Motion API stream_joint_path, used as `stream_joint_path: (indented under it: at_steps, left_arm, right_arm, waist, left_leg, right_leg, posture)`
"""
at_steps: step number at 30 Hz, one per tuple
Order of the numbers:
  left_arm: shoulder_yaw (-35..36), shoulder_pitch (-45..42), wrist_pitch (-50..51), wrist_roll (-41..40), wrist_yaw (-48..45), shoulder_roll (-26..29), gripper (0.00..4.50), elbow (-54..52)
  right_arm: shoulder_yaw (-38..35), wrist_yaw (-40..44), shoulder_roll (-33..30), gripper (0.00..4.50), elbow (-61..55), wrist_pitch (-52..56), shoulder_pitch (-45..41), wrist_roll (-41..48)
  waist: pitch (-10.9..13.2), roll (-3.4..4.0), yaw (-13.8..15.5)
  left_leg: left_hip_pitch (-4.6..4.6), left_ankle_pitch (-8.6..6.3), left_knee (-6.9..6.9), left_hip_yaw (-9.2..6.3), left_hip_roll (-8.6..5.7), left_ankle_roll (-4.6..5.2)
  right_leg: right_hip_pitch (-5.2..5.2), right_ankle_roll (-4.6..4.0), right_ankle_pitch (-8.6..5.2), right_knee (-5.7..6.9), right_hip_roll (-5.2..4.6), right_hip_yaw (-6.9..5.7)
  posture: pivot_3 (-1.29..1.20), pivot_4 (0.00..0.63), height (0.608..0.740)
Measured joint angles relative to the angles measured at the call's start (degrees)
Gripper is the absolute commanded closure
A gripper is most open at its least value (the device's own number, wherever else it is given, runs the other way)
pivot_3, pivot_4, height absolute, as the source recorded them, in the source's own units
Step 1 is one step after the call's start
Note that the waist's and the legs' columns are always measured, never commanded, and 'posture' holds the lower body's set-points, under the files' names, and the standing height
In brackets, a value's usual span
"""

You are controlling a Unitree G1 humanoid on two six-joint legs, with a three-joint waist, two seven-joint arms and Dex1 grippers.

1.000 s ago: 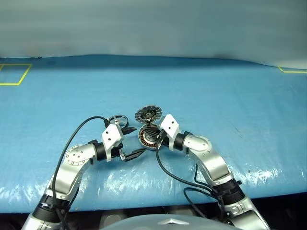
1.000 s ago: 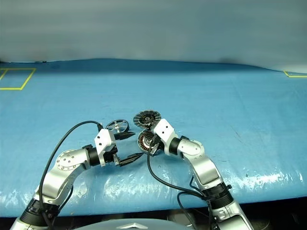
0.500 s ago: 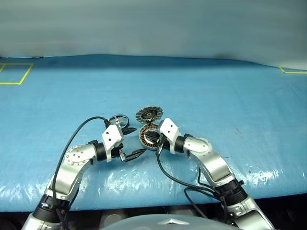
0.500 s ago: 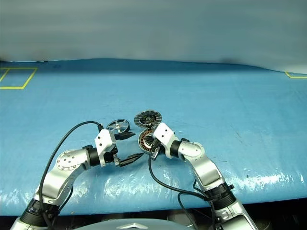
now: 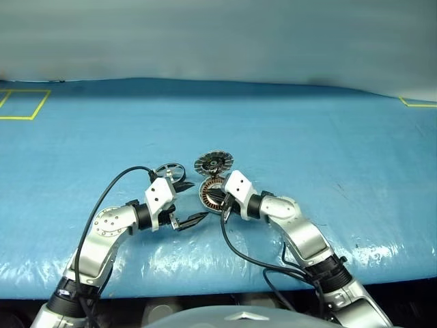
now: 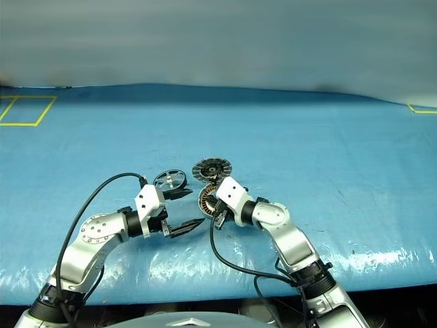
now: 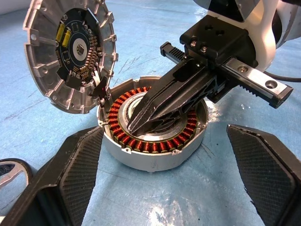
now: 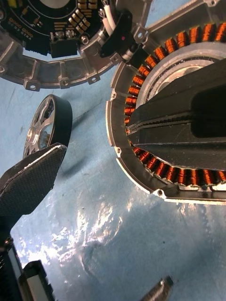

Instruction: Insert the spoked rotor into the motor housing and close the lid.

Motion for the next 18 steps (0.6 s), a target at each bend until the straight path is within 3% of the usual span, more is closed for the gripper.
stream_joint_path:
  at_steps: [10,18]
  left_arm:
    - [-0.2,0.0,0.0,0.7,0.0,0.0,0.00,0.5]
    - [-0.2,0.0,0.0,0.9,0.0,-0.1,0.00,0.5]
  right_arm:
    - [-6.7,0.9,4.2,4.47,-2.0,5.2,-0.3,10.9]
    - [-5.4,-0.2,2.5,4.47,-1.7,6.0,-0.4,9.4]
  waist:
    - [0.0,0.05,0.0]
    - [0.1,0.10,0.0]
  left_leg:
    - [-0.09,0.00,-0.03,-0.07,0.00,0.00]
    - [-0.11,0.00,-0.05,-0.13,-0.02,0.00]
  right_leg:
    - [-0.10,0.06,0.03,0.07,0.02,-0.07]
    - [-0.11,0.10,0.02,0.07,-0.01,-0.13]
  posture:
    - [0.00,0.150,0.740]
    - [0.00,0.150,0.740]
